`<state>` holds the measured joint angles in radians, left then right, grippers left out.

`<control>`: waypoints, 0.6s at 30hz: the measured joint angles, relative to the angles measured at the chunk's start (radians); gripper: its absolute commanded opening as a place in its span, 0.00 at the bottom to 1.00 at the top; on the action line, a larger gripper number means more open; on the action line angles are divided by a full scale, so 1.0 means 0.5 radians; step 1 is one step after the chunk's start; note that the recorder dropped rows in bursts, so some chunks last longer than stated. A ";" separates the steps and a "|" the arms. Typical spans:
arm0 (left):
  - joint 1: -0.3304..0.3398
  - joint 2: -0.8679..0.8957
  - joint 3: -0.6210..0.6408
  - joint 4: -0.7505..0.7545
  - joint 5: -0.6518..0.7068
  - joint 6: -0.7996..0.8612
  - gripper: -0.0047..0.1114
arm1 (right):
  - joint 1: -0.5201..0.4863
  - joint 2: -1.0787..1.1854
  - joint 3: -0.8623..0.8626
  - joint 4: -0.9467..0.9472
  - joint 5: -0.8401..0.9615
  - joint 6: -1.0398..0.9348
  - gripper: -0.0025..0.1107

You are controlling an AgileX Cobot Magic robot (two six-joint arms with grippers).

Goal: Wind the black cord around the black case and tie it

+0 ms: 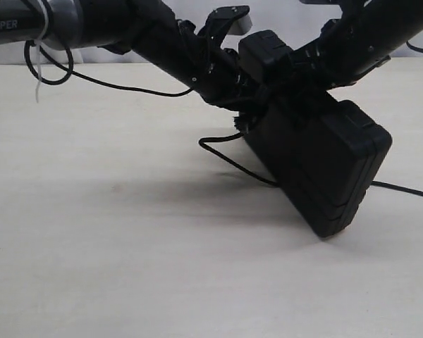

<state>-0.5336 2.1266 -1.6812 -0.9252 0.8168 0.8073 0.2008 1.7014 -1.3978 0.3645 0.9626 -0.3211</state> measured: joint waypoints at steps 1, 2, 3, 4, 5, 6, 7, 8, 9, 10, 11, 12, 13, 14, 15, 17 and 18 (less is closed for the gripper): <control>0.000 -0.027 0.000 -0.022 -0.021 0.021 0.04 | 0.000 0.000 0.000 0.000 0.000 0.000 0.06; 0.000 -0.049 0.000 -0.045 -0.044 0.035 0.04 | 0.000 0.000 0.000 0.004 0.000 0.000 0.06; 0.000 -0.072 0.000 -0.050 -0.050 0.046 0.04 | 0.000 0.000 0.000 0.004 0.000 -0.005 0.06; -0.001 -0.101 0.000 -0.050 -0.050 0.082 0.04 | 0.000 0.000 0.000 0.008 0.004 -0.005 0.06; -0.004 -0.111 0.000 -0.047 -0.050 0.102 0.04 | 0.000 0.000 0.000 0.008 0.004 -0.005 0.06; -0.004 -0.113 0.000 -0.047 -0.050 0.110 0.04 | 0.000 0.000 0.000 0.008 0.004 -0.005 0.06; -0.004 -0.115 0.000 -0.047 -0.046 0.113 0.04 | 0.000 0.000 0.000 0.008 0.004 -0.005 0.06; -0.004 -0.115 0.000 -0.033 -0.046 0.117 0.04 | 0.000 0.000 0.000 0.008 0.008 -0.005 0.06; -0.009 -0.115 0.000 -0.017 -0.046 0.122 0.04 | 0.000 0.000 0.000 0.008 0.007 -0.005 0.06; -0.022 -0.118 0.000 0.025 -0.046 0.122 0.04 | 0.000 0.000 0.000 0.012 0.009 -0.005 0.06; -0.039 -0.118 0.000 0.107 -0.046 0.122 0.04 | 0.000 0.000 0.000 0.012 0.012 -0.005 0.06; -0.051 -0.118 0.000 0.166 -0.056 0.116 0.04 | 0.000 0.000 0.000 0.012 0.012 -0.005 0.06; -0.064 -0.118 0.000 0.289 -0.079 0.071 0.04 | 0.000 0.000 0.000 0.016 0.012 -0.005 0.06; -0.070 -0.118 0.000 0.354 -0.093 0.036 0.04 | 0.000 0.000 0.000 0.016 0.012 -0.005 0.06; -0.074 -0.118 0.000 0.439 -0.127 -0.031 0.04 | 0.000 0.004 0.000 0.016 0.012 -0.005 0.06; -0.074 -0.118 0.000 0.442 -0.176 -0.064 0.04 | 0.000 0.003 0.000 0.016 0.012 -0.005 0.06; -0.074 -0.118 0.000 0.414 -0.185 -0.068 0.04 | 0.000 0.003 0.000 0.016 0.012 -0.005 0.06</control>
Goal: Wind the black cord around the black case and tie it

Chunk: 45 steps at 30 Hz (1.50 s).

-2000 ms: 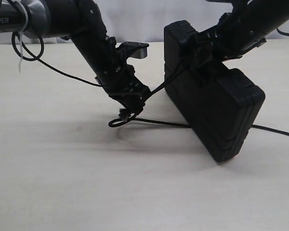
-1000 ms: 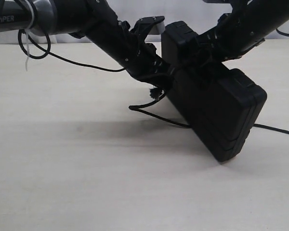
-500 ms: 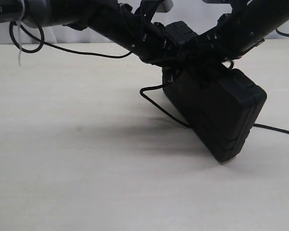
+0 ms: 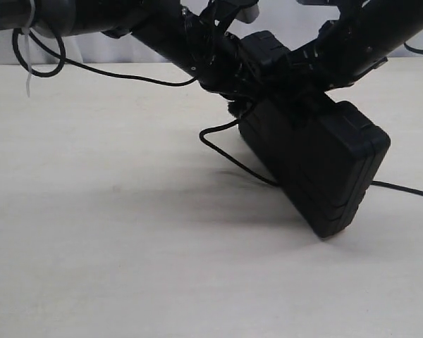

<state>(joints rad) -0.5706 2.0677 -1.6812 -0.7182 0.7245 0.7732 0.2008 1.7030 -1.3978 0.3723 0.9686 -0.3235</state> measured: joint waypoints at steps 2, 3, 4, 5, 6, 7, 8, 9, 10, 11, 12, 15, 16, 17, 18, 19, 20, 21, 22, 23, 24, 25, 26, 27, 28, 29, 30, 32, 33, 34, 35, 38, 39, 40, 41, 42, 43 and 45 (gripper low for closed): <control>-0.005 0.000 0.000 -0.072 -0.044 -0.003 0.04 | 0.000 0.000 0.000 0.000 0.000 0.004 0.06; -0.012 0.000 0.000 -0.090 -0.058 -0.003 0.04 | 0.000 0.000 0.000 0.000 0.000 0.004 0.06; -0.022 0.000 0.000 -0.095 -0.062 -0.003 0.04 | 0.000 0.000 0.000 0.000 0.000 0.004 0.06; -0.028 0.000 0.000 -0.100 -0.066 0.009 0.04 | 0.000 0.000 0.000 0.000 0.000 0.004 0.06; -0.033 0.000 0.000 -0.104 -0.070 0.020 0.04 | 0.000 0.000 0.000 0.000 0.000 0.004 0.06; -0.043 0.000 0.000 -0.104 -0.070 0.034 0.04 | 0.000 0.000 0.000 0.000 0.000 0.004 0.06; -0.049 0.000 0.000 -0.104 -0.074 0.048 0.04 | 0.000 0.000 0.000 0.000 0.000 0.004 0.06; -0.056 0.000 0.000 -0.104 -0.083 0.073 0.04 | 0.000 0.000 0.000 0.000 0.000 0.004 0.06; -0.062 0.000 0.000 -0.104 -0.089 0.091 0.04 | 0.000 0.000 0.000 0.000 0.000 0.004 0.06; -0.067 0.000 0.000 -0.104 -0.100 0.104 0.04 | 0.000 0.000 0.000 0.000 0.000 0.004 0.06; -0.070 0.000 0.000 -0.104 -0.111 0.112 0.04 | 0.000 0.000 0.000 0.000 0.000 0.004 0.06; -0.075 0.000 0.000 -0.104 -0.130 0.126 0.09 | 0.000 0.000 0.000 0.000 0.000 0.004 0.06; -0.075 0.000 0.000 -0.098 -0.130 0.129 0.14 | 0.000 0.000 0.000 0.000 0.000 0.004 0.06; -0.075 0.000 0.000 -0.087 -0.130 0.129 0.19 | 0.000 0.000 0.000 0.000 0.000 0.004 0.06; -0.075 0.000 0.000 -0.078 -0.134 0.129 0.25 | 0.000 0.000 0.000 0.000 0.000 0.004 0.06; -0.081 0.000 0.000 -0.070 -0.137 0.129 0.31 | 0.000 0.000 0.000 0.000 0.000 0.004 0.06; -0.080 0.000 0.000 -0.060 -0.137 0.129 0.35 | 0.000 0.000 0.000 0.000 0.000 0.004 0.06; -0.086 0.000 0.000 -0.051 -0.137 0.129 0.39 | 0.000 0.000 0.000 0.000 -0.004 0.004 0.06; -0.091 0.000 0.000 -0.035 -0.137 0.129 0.42 | 0.000 0.000 0.000 0.000 -0.004 0.004 0.06; -0.090 0.000 0.000 -0.015 -0.121 0.138 0.44 | 0.000 0.000 0.000 0.000 -0.014 0.004 0.06; -0.095 0.000 0.000 0.000 -0.110 0.138 0.46 | -0.004 0.000 0.000 0.000 -0.019 0.007 0.06; -0.098 0.000 0.000 0.017 -0.104 0.138 0.46 | -0.004 0.001 0.000 0.000 -0.024 0.010 0.06; -0.098 0.000 0.000 0.031 -0.101 0.138 0.46 | -0.004 0.005 0.000 0.000 -0.027 0.016 0.06; -0.098 0.000 0.000 0.042 -0.097 0.138 0.46 | -0.004 0.005 0.000 0.000 -0.033 0.016 0.06; -0.098 -0.001 0.000 0.059 -0.087 0.138 0.46 | -0.004 0.005 0.000 0.000 -0.034 0.016 0.06; -0.098 -0.005 0.000 0.068 -0.083 0.151 0.46 | -0.004 0.005 0.000 0.000 -0.034 0.016 0.06; -0.098 -0.005 0.000 0.077 -0.082 0.161 0.46 | -0.004 0.005 0.000 0.000 -0.034 0.016 0.06; -0.094 -0.014 0.000 0.100 -0.079 0.193 0.46 | -0.004 0.005 0.000 0.000 -0.031 0.016 0.06; -0.094 -0.024 0.000 0.109 -0.075 0.211 0.46 | -0.004 0.005 0.000 0.000 -0.026 0.016 0.06; -0.094 -0.034 0.000 0.112 -0.075 0.231 0.46 | -0.004 0.005 0.000 0.000 -0.026 0.016 0.06; -0.094 -0.052 0.000 0.121 -0.075 0.254 0.46 | -0.004 0.005 0.000 0.000 -0.022 0.016 0.06; -0.094 -0.122 0.000 0.197 -0.075 0.318 0.46 | -0.004 0.005 0.000 0.000 -0.014 0.016 0.06; -0.094 -0.133 0.000 0.229 -0.060 0.326 0.46 | -0.004 0.005 0.000 0.000 -0.007 0.016 0.06; -0.094 -0.137 -0.009 0.259 -0.035 0.329 0.46 | -0.004 0.005 0.000 0.000 -0.003 0.011 0.06; -0.094 -0.137 -0.013 0.288 0.004 0.334 0.46 | 0.000 0.005 0.000 0.000 0.003 0.007 0.06; -0.094 -0.137 -0.013 0.308 0.038 0.338 0.46 | 0.000 0.005 0.000 0.005 0.012 0.002 0.06; -0.094 -0.137 -0.013 0.338 0.084 0.338 0.46 | 0.000 0.005 0.000 0.013 0.016 0.003 0.06; -0.094 -0.137 -0.013 0.386 0.166 0.338 0.46 | 0.000 0.005 0.000 0.013 0.021 0.003 0.06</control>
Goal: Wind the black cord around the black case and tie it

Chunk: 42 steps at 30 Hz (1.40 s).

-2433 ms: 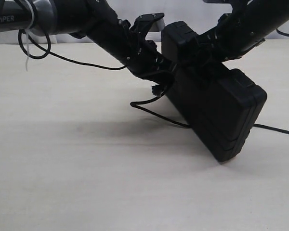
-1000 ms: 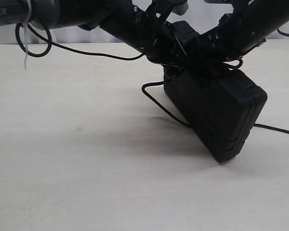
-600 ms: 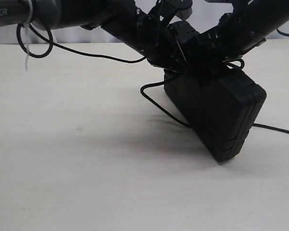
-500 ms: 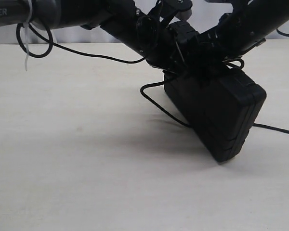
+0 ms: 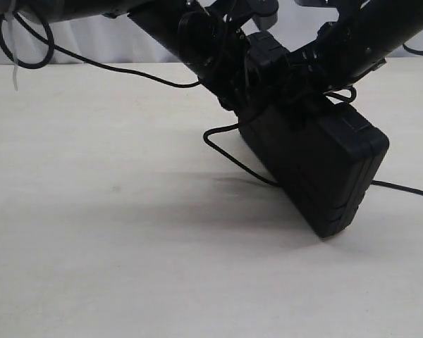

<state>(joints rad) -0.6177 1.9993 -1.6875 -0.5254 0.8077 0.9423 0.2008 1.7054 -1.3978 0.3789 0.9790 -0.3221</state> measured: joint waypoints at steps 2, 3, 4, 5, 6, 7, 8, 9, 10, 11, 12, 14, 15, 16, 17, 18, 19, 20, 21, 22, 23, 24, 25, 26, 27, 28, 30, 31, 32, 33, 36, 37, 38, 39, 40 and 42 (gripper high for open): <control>0.000 0.000 0.000 0.016 0.054 0.000 0.46 | 0.000 0.000 0.000 0.004 0.003 0.000 0.06; 0.000 0.000 0.000 0.017 0.073 0.000 0.46 | 0.000 0.000 0.000 0.003 0.005 0.000 0.06; 0.000 0.000 0.000 0.022 0.098 0.000 0.46 | 0.000 0.000 0.000 0.003 0.008 0.000 0.06; 0.000 0.000 0.000 0.029 0.124 0.000 0.46 | 0.000 0.000 0.000 0.008 0.008 0.000 0.06; 0.000 0.000 0.000 0.031 0.147 0.000 0.46 | 0.000 0.000 0.000 0.008 0.008 0.000 0.06; 0.000 0.000 0.000 0.037 0.172 0.004 0.46 | 0.000 0.000 0.000 0.008 0.008 0.000 0.06; 0.000 0.000 0.000 0.041 0.188 0.004 0.46 | 0.000 0.000 0.000 0.008 0.008 0.000 0.06; 0.000 0.000 0.000 0.050 0.197 0.004 0.46 | 0.000 0.000 0.000 0.008 0.008 0.000 0.06; 0.000 0.012 0.000 0.050 0.202 0.004 0.46 | 0.000 0.000 0.000 0.008 0.008 0.000 0.06; 0.000 0.021 0.000 0.050 0.206 0.004 0.46 | 0.000 0.000 0.000 0.008 0.008 0.000 0.06; 0.000 0.033 0.000 0.050 0.206 0.004 0.46 | 0.000 0.000 0.000 0.008 0.008 0.000 0.06; 0.000 0.079 0.000 0.050 0.206 0.004 0.46 | 0.000 0.000 0.000 0.008 0.008 0.000 0.06; 0.000 0.103 0.000 0.050 0.206 0.004 0.46 | 0.000 0.000 0.000 0.008 0.008 0.000 0.06; 0.000 0.127 0.000 0.053 0.202 0.004 0.46 | 0.000 0.000 0.000 0.008 0.008 0.000 0.06; 0.000 0.146 0.000 0.057 0.197 0.004 0.45 | 0.000 0.000 0.000 0.008 0.008 0.000 0.06; 0.000 0.156 0.000 0.061 0.183 0.004 0.45 | 0.000 0.000 0.000 0.008 0.010 0.000 0.06; 0.000 0.165 0.000 0.061 0.167 0.004 0.45 | 0.000 0.000 0.000 0.008 0.010 0.000 0.06; 0.000 0.167 0.000 0.061 0.151 0.004 0.42 | 0.000 0.000 0.000 0.008 0.010 0.000 0.06; 0.000 0.167 0.000 0.061 0.130 0.004 0.38 | 0.000 0.000 0.000 0.008 0.010 0.000 0.06; 0.000 0.167 0.000 0.061 0.108 0.004 0.34 | 0.000 0.000 0.000 0.008 0.010 0.000 0.06; 0.000 0.167 0.000 0.061 0.089 0.004 0.30 | 0.000 0.000 0.000 0.008 0.010 0.000 0.06; 0.000 0.167 0.000 0.061 0.068 0.004 0.25 | 0.000 0.000 0.000 0.008 0.010 0.000 0.06; 0.000 0.167 0.000 0.061 0.053 0.004 0.22 | 0.000 0.000 0.000 0.008 0.010 0.000 0.06; 0.000 0.167 0.000 0.061 0.039 0.004 0.18 | 0.000 0.000 0.000 0.008 0.010 0.000 0.06; 0.000 0.167 0.000 0.061 0.033 0.004 0.14 | 0.000 0.000 0.000 0.008 0.010 0.000 0.06; 0.000 0.167 0.000 0.057 0.030 0.004 0.12 | 0.000 0.000 0.000 0.008 0.010 0.000 0.06; 0.000 0.167 0.000 0.057 0.025 0.004 0.05 | 0.000 0.000 0.000 0.008 0.010 0.000 0.06; 0.000 0.167 0.000 0.057 0.025 0.004 0.04 | 0.000 0.000 0.000 0.008 0.010 0.000 0.06; 0.000 0.167 0.000 0.053 0.021 0.004 0.04 | 0.000 0.000 0.000 0.008 0.010 0.000 0.06; 0.000 0.167 0.000 0.047 0.010 0.004 0.04 | 0.000 0.000 0.000 0.008 0.010 0.000 0.06; 0.000 0.167 0.000 -0.024 -0.035 0.004 0.04 | 0.000 0.000 0.000 0.012 0.010 0.000 0.06; 0.000 0.167 0.000 -0.063 -0.055 0.004 0.04 | 0.000 0.000 0.000 0.012 0.010 0.000 0.06; 0.000 0.167 0.000 -0.103 -0.079 0.004 0.04 | 0.000 0.000 0.000 0.016 0.013 0.000 0.06; 0.000 0.167 0.000 -0.134 -0.098 0.004 0.04 | 0.000 0.000 0.000 0.016 0.013 0.000 0.06; 0.000 0.167 0.000 -0.165 -0.119 0.004 0.04 | 0.000 0.000 0.000 0.016 0.013 0.000 0.06; 0.000 0.167 0.000 -0.196 -0.145 0.004 0.04 | 0.000 0.000 0.000 0.016 0.013 0.000 0.06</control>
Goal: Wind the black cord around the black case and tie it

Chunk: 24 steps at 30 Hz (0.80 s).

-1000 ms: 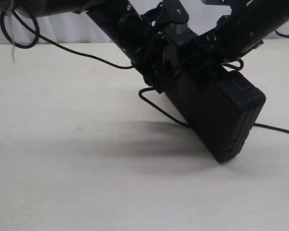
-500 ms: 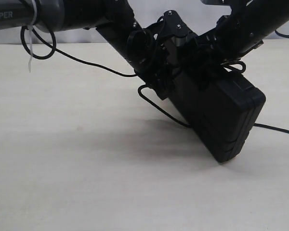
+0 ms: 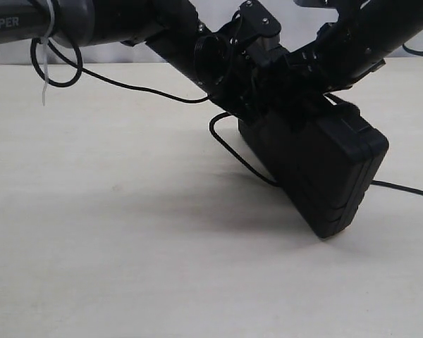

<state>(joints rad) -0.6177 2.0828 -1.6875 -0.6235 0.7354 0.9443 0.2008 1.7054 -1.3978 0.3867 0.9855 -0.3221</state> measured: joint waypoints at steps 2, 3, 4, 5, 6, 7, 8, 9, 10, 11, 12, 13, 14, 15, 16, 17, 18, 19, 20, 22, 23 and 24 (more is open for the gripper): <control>0.000 0.000 0.000 -0.012 -0.003 0.000 0.04 | 0.000 0.000 0.000 0.000 0.000 0.000 0.06; 0.000 0.000 0.000 -0.017 -0.003 0.000 0.04 | 0.000 0.000 0.000 0.000 0.000 0.000 0.06; 0.000 0.000 0.000 -0.017 -0.003 0.000 0.04 | 0.000 0.000 0.000 0.000 0.000 0.000 0.06; 0.000 0.000 0.000 -0.017 0.002 0.000 0.04 | 0.000 0.000 0.000 0.000 0.000 0.000 0.06; 0.000 0.000 0.000 -0.017 0.010 0.000 0.04 | 0.000 0.000 0.000 0.000 0.000 0.000 0.06; 0.000 0.000 0.000 -0.021 0.020 0.000 0.04 | 0.000 0.000 0.000 0.000 0.000 0.000 0.06; 0.000 0.003 0.000 -0.021 0.031 0.000 0.04 | 0.000 0.000 0.000 0.000 0.000 0.000 0.06; 0.000 0.003 0.000 -0.021 0.049 0.000 0.04 | 0.000 0.000 0.000 0.000 0.002 0.000 0.06; 0.000 0.003 0.000 -0.024 0.068 0.000 0.04 | 0.000 0.000 0.000 0.000 0.005 0.000 0.06; 0.000 0.003 0.000 -0.024 0.092 0.000 0.07 | 0.000 0.000 0.000 0.000 0.005 0.000 0.06; 0.000 0.003 0.000 -0.024 0.116 0.012 0.10 | 0.000 0.000 0.000 0.000 0.006 0.000 0.06; 0.000 0.003 0.000 -0.024 0.145 0.029 0.15 | 0.000 0.000 0.000 0.000 0.010 0.000 0.06; 0.000 0.003 0.000 -0.024 0.164 0.044 0.20 | 0.000 0.000 0.000 0.000 0.010 0.000 0.06; 0.000 0.003 0.000 -0.024 0.178 0.054 0.26 | 0.000 0.000 0.000 0.000 0.010 0.000 0.06; 0.000 0.003 0.000 -0.024 0.179 0.057 0.32 | 0.000 0.000 0.000 0.000 0.010 0.000 0.06; 0.000 0.003 0.000 -0.024 0.179 0.057 0.37 | 0.000 0.000 0.000 0.000 0.010 0.000 0.06; 0.000 0.003 0.000 -0.024 0.179 0.057 0.39 | 0.000 0.000 0.000 0.000 0.010 0.000 0.06; 0.000 0.003 0.000 -0.024 0.166 0.062 0.42 | 0.000 0.000 0.000 0.000 0.010 0.000 0.06; 0.000 0.003 0.000 -0.024 0.157 0.062 0.43 | 0.000 0.000 0.000 0.000 0.010 0.000 0.06; 0.000 0.003 0.000 -0.024 0.137 0.062 0.42 | 0.000 0.000 0.000 0.000 0.010 0.000 0.06; 0.000 0.003 0.000 -0.024 0.134 0.062 0.42 | 0.000 0.000 0.000 0.000 0.010 0.000 0.06; 0.000 0.003 0.000 -0.015 0.135 0.062 0.42 | 0.000 0.000 0.000 0.000 0.010 0.000 0.06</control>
<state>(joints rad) -0.6177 2.0843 -1.6875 -0.6311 0.8027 0.9754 0.2008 1.7054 -1.3978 0.3867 0.9904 -0.3221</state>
